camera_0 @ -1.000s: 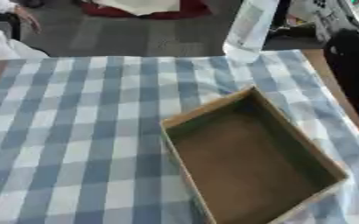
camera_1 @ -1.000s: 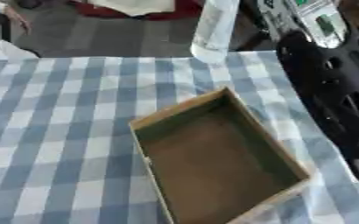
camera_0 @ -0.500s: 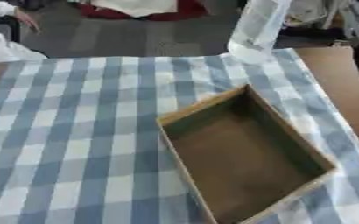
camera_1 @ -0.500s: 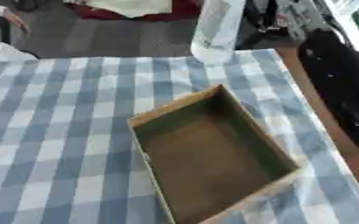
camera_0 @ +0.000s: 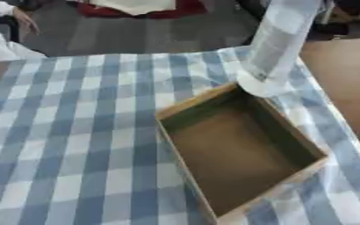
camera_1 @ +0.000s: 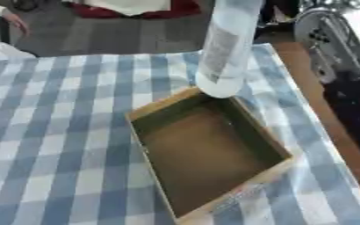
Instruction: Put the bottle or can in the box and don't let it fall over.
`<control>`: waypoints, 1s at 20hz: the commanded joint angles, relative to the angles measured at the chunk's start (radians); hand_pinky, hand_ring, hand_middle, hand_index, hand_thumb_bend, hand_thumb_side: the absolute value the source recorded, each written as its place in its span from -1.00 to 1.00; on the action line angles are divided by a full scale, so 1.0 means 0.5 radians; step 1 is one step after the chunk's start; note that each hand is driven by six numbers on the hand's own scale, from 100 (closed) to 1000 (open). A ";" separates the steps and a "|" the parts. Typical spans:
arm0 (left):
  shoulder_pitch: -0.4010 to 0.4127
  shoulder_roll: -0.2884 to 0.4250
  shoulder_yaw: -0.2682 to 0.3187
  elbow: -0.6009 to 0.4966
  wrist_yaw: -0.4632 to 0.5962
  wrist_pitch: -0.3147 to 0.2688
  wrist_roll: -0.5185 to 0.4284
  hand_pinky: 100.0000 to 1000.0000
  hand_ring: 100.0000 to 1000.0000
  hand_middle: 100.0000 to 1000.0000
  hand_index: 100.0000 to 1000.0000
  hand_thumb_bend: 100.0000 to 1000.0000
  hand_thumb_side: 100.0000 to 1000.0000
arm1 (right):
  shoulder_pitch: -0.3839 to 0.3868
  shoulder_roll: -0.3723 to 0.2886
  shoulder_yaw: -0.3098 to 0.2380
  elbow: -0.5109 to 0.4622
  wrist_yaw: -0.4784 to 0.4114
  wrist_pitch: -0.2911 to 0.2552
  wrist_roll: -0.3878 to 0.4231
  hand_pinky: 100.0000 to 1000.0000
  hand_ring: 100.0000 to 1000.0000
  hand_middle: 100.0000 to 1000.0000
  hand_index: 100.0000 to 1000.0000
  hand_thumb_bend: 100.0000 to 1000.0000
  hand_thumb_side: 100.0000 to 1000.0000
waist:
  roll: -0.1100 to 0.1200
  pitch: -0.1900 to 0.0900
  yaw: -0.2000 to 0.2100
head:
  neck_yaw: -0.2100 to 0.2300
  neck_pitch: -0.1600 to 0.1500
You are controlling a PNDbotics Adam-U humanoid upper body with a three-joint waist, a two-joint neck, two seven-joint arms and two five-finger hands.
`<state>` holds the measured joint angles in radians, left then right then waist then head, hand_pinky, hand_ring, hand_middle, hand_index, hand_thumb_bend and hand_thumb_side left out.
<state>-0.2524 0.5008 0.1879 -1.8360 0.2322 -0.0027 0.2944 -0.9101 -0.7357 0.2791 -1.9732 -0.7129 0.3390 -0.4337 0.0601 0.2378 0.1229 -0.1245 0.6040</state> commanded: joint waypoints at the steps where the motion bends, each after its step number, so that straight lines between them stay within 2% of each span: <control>1: -0.006 0.059 0.015 -0.022 0.002 -0.001 -0.005 1.00 0.65 0.56 0.55 -0.28 0.03 | 0.021 -0.012 0.006 -0.053 0.067 -0.028 0.038 0.87 -0.14 -1.00 -0.93 -1.00 -1.00 | 0.005 -0.053 -0.005 | 0.004 0.005; 9: -0.009 0.038 0.013 -0.025 0.003 -0.001 -0.014 1.00 0.65 0.56 0.55 -0.28 0.04 | 0.193 0.096 0.090 -0.054 0.401 -0.149 0.173 0.86 -0.11 -0.94 -0.88 -1.00 -1.00 | 0.018 -0.038 -0.022 | -0.015 -0.017; 15: -0.019 0.016 0.007 -0.022 0.003 0.005 -0.023 1.00 0.65 0.56 0.55 -0.30 0.05 | 0.370 0.194 0.172 -0.054 0.537 -0.097 0.257 0.85 0.09 -0.69 -0.66 -1.00 -1.00 | 0.027 -0.003 -0.013 | -0.039 -0.061; 20: -0.020 0.006 0.012 -0.020 0.004 0.004 -0.022 1.00 0.65 0.55 0.55 -0.29 0.05 | 0.469 0.215 0.237 -0.054 0.602 -0.080 0.356 0.88 0.25 -0.54 -0.51 -1.00 -1.00 | 0.035 0.022 0.000 | -0.059 -0.085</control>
<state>-0.2544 0.4826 0.1871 -1.8364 0.2329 0.0014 0.2845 -0.6635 -0.6207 0.3983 -1.9815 -0.4253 0.2998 -0.2682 0.0775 0.2630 0.1202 -0.1500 0.5759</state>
